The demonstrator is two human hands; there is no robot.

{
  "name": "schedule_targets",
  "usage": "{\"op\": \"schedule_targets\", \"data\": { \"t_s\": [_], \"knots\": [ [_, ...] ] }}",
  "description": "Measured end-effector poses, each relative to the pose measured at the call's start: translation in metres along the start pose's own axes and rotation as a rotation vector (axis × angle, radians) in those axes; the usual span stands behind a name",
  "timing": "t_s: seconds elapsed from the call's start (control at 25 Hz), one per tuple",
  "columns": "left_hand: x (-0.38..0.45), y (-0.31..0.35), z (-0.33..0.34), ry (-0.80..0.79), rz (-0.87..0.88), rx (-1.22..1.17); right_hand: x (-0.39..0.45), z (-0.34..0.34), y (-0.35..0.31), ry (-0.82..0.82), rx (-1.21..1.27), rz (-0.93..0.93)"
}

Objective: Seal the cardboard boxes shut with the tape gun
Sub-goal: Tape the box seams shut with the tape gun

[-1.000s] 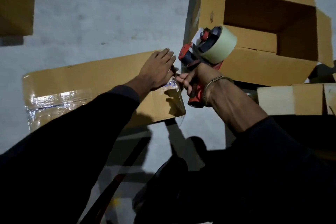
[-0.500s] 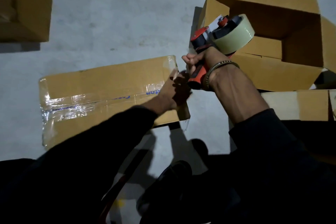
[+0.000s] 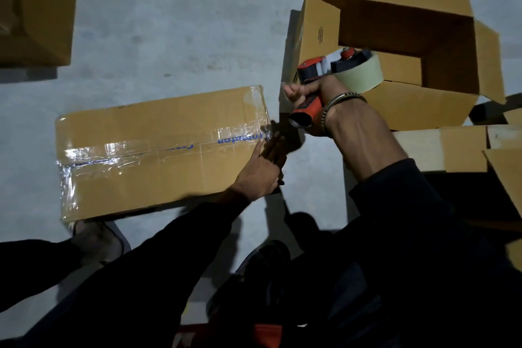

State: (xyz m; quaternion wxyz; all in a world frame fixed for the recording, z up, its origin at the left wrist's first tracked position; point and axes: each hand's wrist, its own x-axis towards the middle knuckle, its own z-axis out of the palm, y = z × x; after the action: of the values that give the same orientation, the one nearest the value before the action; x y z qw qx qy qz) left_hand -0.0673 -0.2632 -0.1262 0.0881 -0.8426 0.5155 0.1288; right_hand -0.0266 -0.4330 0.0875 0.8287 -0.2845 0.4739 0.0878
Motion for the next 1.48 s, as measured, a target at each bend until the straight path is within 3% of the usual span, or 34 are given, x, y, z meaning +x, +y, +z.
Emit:
{"op": "schedule_targets", "data": {
  "t_s": [0.16, 0.36, 0.52, 0.6, 0.72, 0.88, 1.0, 1.16, 1.24, 1.28, 1.36, 1.48],
  "knots": [
    [-0.003, 0.005, -0.008, 0.018, -0.047, -0.029, -0.004, -0.003, -0.013, 0.049, -0.126, -0.044],
    [-0.034, -0.017, -0.015, -0.033, 0.098, -0.132, -0.022, 0.004, -0.023, -0.001, -0.32, -0.138],
    [-0.087, -0.077, -0.051, -0.347, 0.049, -0.332, -0.036, 0.023, -0.015, 0.024, -0.415, -0.142],
    [-0.124, -0.113, -0.079, -0.486, -0.048, -0.324, -0.042, 0.035, 0.005, 0.023, -0.466, -0.1],
    [-0.19, -0.16, -0.123, -0.568, -0.147, -0.217, -0.055, 0.059, 0.048, -0.028, -0.536, -0.034],
    [-0.291, -0.229, -0.185, -0.41, -0.364, -0.295, -0.076, 0.097, 0.118, -0.067, -0.676, -0.062],
    [-0.344, -0.266, -0.182, -0.333, -0.501, -0.344, -0.083, 0.109, 0.184, 0.016, -0.644, -0.151],
    [-0.371, -0.289, -0.139, -0.495, -0.591, -0.405, -0.058, 0.13, 0.251, 0.149, -0.668, -0.262],
    [-0.36, -0.291, -0.134, -0.666, -0.557, -0.476, -0.039, 0.145, 0.27, 0.231, -0.776, -0.285],
    [-0.354, -0.296, -0.142, -0.677, -0.535, -0.538, -0.029, 0.153, 0.279, 0.269, -0.833, -0.318],
    [-0.35, -0.327, -0.158, -0.512, -0.527, -0.682, -0.007, 0.175, 0.306, 0.291, -0.96, -0.375],
    [-0.369, -0.398, -0.177, -0.09, -0.693, -0.741, 0.017, 0.22, 0.353, 0.236, -1.077, -0.463]
  ]
}}
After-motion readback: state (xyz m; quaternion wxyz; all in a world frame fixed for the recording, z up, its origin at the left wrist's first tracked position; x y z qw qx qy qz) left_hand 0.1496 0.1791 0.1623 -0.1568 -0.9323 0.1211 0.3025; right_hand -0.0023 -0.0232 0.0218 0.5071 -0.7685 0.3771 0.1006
